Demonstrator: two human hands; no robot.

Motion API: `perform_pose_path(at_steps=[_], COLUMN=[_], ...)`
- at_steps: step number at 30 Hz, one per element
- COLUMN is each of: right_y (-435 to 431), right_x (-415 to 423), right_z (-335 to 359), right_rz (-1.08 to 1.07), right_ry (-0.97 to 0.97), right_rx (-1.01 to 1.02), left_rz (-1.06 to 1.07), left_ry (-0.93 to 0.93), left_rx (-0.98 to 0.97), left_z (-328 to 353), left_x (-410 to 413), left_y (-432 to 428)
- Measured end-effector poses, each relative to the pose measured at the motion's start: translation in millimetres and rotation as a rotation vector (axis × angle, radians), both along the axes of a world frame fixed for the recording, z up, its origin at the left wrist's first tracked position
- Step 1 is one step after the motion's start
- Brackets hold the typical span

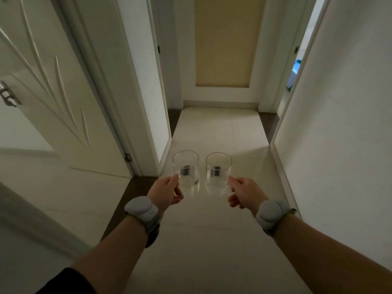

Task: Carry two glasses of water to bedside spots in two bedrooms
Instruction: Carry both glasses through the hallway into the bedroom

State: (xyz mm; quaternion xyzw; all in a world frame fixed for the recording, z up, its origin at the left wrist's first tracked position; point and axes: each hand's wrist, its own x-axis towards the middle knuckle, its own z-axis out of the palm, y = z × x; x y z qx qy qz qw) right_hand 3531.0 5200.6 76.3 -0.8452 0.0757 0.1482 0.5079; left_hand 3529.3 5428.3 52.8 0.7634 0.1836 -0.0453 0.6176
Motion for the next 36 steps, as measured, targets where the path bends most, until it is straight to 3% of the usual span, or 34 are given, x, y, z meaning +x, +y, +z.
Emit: perform_pose_path(at_steps=[11, 26, 36], right_y=[-12, 37, 19], right_x=[193, 441, 615], right_z=[17, 16, 6], right_rz=[0.073, -0.044, 0.030], right_ry=[-0.005, -0.020, -0.006], right_rx=[0.016, 0.017, -0.002], left_rz=[0.103, -0.087, -0.025], left_ry=[-0.013, -0.016, -0.023], left_rx=[-0.036, 0.082, 0.064], left_z=[4, 17, 12], left_x=[177, 447, 606], left_y=[-14, 39, 21])
